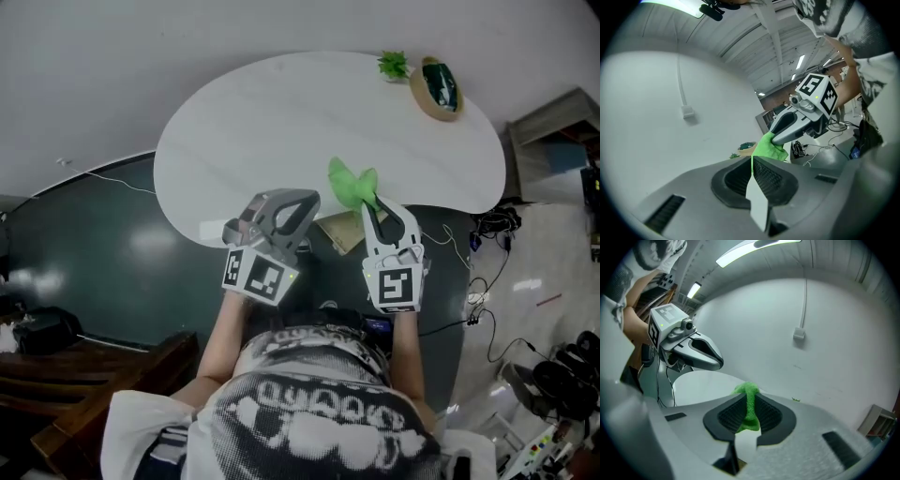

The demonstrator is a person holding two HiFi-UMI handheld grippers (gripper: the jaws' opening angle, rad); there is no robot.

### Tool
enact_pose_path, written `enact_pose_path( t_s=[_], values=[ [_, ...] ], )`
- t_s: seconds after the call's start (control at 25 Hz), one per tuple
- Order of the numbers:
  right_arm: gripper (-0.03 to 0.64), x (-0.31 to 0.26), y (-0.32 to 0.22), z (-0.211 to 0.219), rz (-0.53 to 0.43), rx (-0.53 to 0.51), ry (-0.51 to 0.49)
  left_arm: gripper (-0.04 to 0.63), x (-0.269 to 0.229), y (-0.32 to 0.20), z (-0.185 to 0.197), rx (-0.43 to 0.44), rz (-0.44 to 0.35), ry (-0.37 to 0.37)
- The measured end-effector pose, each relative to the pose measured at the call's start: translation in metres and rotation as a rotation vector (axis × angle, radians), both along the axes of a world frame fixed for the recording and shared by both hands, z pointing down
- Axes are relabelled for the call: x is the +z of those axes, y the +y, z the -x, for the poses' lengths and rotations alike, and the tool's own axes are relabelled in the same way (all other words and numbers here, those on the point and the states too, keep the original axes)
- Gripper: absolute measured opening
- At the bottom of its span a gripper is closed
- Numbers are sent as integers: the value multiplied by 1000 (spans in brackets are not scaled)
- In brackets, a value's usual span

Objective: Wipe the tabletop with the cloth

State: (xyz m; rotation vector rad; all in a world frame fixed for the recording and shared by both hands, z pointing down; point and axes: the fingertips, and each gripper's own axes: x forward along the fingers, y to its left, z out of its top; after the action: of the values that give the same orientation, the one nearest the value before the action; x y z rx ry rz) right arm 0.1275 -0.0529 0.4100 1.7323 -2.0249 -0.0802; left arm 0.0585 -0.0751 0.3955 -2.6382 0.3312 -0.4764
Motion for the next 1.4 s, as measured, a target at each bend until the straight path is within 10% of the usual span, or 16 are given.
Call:
enact_pose_path(
  t_s=[0.8,1.4],
  values=[
    [55,24,-118,41,77,-63,-1,11,21,-109,55,-78,5,-9],
    [55,45,-254,137,74,-358,24,12,21,-153,168,-419,14,-15]
  ],
)
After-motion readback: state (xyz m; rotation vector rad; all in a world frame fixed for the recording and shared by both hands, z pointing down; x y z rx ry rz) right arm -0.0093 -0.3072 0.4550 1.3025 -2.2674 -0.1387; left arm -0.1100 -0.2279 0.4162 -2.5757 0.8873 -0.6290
